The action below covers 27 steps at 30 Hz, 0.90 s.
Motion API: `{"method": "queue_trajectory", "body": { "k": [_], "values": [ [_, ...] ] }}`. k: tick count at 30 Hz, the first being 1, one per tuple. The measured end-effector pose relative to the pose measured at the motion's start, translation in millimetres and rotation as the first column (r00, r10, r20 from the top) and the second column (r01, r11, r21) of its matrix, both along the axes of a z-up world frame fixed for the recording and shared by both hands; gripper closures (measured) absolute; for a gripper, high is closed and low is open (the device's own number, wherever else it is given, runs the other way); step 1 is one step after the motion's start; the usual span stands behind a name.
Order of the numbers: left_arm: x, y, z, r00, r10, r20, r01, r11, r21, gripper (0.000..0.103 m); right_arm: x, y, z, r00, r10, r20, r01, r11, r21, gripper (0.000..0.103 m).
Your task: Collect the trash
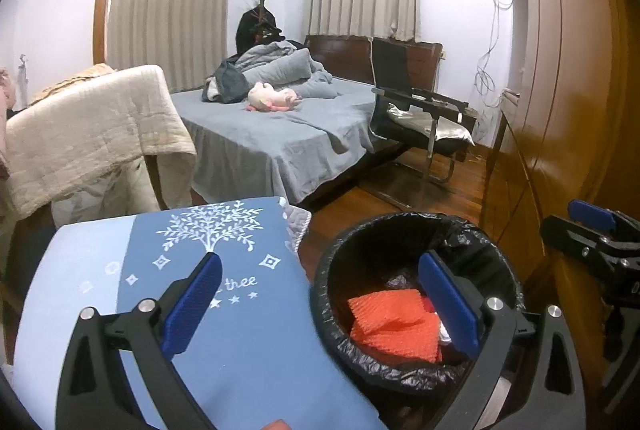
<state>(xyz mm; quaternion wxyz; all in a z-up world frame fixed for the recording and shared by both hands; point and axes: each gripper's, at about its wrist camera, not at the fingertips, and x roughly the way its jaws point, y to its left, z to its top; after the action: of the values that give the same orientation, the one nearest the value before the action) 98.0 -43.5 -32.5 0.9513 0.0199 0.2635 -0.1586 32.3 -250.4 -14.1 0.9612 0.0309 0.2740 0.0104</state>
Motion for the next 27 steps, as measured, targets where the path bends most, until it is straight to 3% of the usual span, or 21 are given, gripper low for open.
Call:
{"method": "queue_trajectory", "body": {
  "k": [27],
  "values": [
    [-38,17,32,0.996,0.028,0.079,-0.028,1.000,0.001,0.006,-14,29,18,0.998,0.059,0.028,-0.058,0.998,-0.011,0.006]
  ]
}}
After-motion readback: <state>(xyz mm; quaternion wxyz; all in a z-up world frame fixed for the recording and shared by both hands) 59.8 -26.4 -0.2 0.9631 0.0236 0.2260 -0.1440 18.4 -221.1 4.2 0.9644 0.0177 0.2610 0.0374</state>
